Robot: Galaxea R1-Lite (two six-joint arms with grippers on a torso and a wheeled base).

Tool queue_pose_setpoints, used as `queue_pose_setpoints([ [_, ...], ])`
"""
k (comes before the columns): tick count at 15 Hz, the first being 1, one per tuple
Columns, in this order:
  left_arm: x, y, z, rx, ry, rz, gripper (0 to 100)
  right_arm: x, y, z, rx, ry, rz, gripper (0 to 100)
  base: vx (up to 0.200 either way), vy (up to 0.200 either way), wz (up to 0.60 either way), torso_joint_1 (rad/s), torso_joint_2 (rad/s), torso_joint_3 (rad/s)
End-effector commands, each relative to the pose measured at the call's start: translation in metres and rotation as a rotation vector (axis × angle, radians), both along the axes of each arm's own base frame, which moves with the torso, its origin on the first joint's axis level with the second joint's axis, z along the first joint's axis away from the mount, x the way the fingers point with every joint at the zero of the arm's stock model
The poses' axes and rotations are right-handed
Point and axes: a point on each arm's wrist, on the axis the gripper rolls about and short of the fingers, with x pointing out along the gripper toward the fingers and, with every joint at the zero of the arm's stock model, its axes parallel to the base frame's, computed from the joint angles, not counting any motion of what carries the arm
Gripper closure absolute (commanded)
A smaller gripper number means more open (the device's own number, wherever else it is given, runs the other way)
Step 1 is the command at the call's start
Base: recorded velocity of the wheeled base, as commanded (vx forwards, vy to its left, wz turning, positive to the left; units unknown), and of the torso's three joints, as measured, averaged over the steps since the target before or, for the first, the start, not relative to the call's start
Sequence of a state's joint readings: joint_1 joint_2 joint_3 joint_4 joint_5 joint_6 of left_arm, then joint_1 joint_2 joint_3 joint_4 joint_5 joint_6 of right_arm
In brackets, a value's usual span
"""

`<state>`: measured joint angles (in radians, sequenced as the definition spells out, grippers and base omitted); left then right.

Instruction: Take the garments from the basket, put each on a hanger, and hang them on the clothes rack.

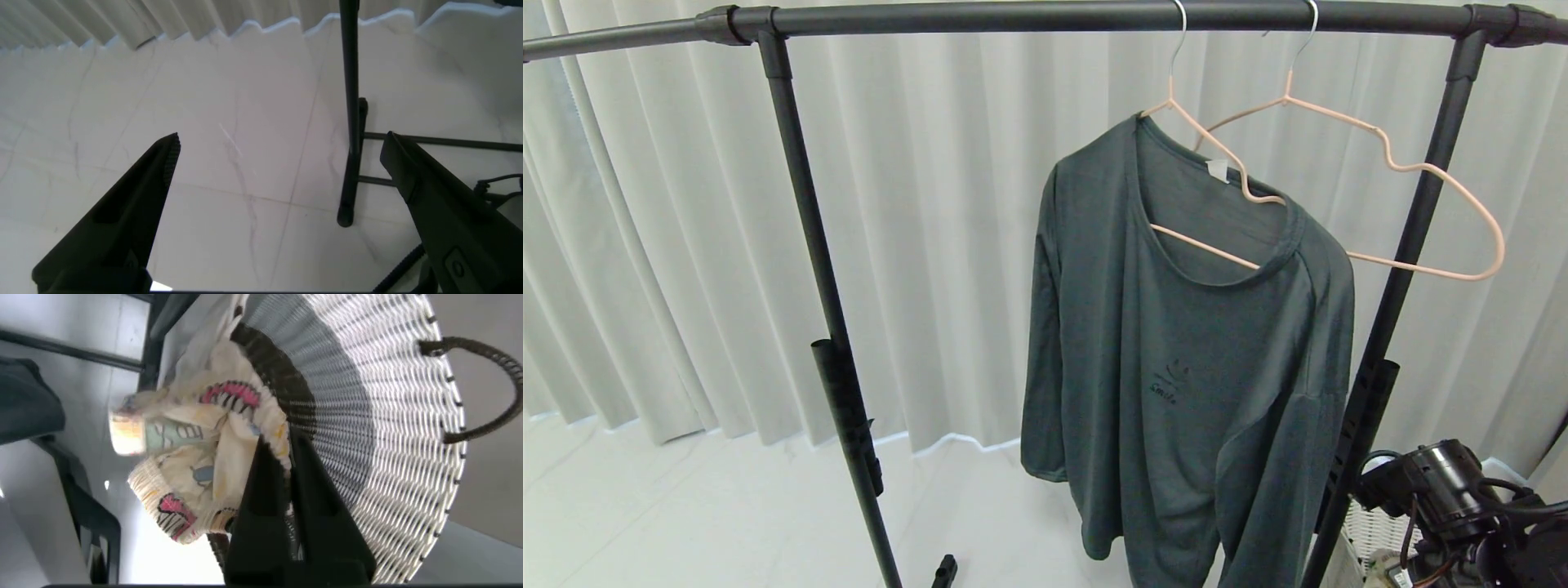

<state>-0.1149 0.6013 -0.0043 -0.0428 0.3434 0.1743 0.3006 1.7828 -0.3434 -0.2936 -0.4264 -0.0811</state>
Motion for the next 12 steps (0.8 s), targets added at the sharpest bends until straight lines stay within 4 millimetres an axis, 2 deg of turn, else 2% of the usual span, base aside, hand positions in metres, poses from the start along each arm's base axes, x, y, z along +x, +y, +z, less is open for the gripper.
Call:
queue_pose_setpoints([
  [1, 0.0, 0.0, 0.0, 0.001, 0.0, 0.0, 0, -0.004, 0.001, 0.014, 0.024, -0.067, 0.004, 100, 0.0, 0.0, 0.0, 0.0, 0.0, 0.0],
  [2, 0.0, 0.0, 0.0, 0.002, 0.0, -0.001, 0, -0.005, 0.001, 0.016, 0.029, -0.078, 0.003, 100, 0.0, 0.0, 0.0, 0.0, 0.0, 0.0],
  [3, 0.0, 0.0, 0.0, 0.002, -0.002, 0.004, 0, -0.014, 0.005, 0.038, 0.077, -0.185, 0.024, 100, 0.0, 0.0, 0.0, 0.0, 0.0, 0.0],
  [6, 0.0, 0.0, 0.0, 0.005, 0.0, 0.002, 0, -0.034, 0.012, 0.075, 0.15, -0.346, 0.101, 100, 0.0, 0.0, 0.0, 0.0, 0.0, 0.0],
  [9, 0.0, 0.0, 0.0, 0.009, -0.004, 0.015, 0, -0.053, 0.018, 0.106, 0.198, -0.411, 0.186, 100, -0.2, 0.0, 0.0, 0.006, 0.0, 0.002],
  [12, 0.0, 0.0, 0.0, 0.009, -0.005, 0.017, 0, -0.066, 0.025, 0.121, 0.244, -0.461, 0.266, 100, -0.2, 0.0, 0.0, 0.002, 0.0, 0.005],
])
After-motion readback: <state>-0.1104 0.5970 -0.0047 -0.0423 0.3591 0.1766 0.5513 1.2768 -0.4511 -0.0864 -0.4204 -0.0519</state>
